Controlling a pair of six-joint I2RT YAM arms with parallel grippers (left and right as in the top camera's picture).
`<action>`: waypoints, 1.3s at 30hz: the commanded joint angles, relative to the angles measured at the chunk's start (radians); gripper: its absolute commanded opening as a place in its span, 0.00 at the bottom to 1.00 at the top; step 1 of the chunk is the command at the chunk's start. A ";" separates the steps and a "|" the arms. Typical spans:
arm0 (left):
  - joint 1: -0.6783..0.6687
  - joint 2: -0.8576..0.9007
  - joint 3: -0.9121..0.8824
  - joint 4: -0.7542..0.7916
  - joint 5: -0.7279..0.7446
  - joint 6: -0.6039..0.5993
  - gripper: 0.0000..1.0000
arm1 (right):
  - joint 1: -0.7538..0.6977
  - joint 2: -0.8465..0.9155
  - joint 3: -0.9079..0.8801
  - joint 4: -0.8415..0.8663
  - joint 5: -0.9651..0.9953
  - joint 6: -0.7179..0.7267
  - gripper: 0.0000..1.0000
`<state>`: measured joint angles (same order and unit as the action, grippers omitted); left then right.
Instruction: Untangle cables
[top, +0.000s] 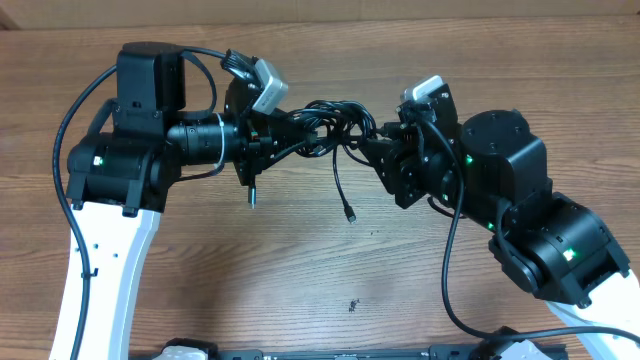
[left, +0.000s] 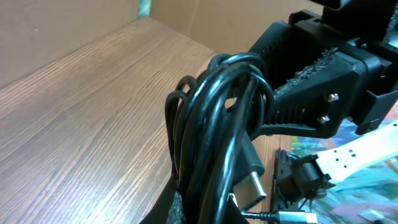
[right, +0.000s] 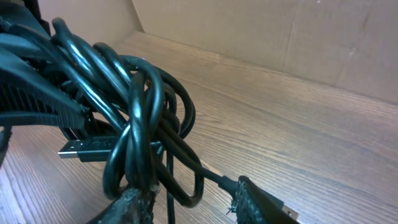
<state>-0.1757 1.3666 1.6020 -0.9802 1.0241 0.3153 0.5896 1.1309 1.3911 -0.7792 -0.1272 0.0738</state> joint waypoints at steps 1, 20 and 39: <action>-0.009 0.003 0.018 -0.008 0.124 -0.009 0.04 | 0.004 -0.016 0.003 0.025 -0.035 -0.003 0.38; -0.008 0.003 0.018 -0.010 0.090 -0.009 0.04 | 0.004 -0.016 0.003 -0.006 0.006 -0.002 0.04; -0.006 0.003 0.018 0.045 -0.092 -0.141 0.04 | 0.004 -0.016 0.003 -0.135 0.231 0.478 0.04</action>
<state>-0.1902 1.3712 1.6016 -0.9497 0.9798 0.2066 0.5983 1.1255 1.3911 -0.8871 0.0319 0.3912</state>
